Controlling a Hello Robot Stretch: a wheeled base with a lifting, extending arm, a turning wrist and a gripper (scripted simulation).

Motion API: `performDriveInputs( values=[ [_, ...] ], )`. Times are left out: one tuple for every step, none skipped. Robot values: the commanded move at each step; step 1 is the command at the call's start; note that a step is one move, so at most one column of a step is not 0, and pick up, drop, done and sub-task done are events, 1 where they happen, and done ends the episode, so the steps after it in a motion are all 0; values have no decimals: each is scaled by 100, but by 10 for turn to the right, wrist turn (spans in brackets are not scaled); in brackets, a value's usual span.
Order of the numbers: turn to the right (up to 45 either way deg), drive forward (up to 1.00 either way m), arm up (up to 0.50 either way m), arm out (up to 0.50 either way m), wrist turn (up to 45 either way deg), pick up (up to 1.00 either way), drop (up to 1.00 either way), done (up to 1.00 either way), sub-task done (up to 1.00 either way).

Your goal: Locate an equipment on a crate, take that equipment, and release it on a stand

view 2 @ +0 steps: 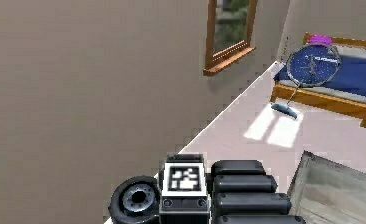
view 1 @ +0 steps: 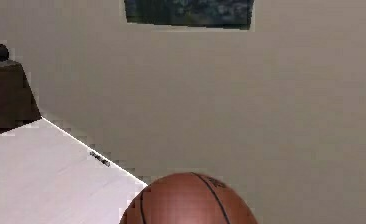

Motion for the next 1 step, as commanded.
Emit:
performDriveInputs(
  values=[
    [-450, 0, 0, 0, 0, 0, 0, 0, 0]
  ],
)
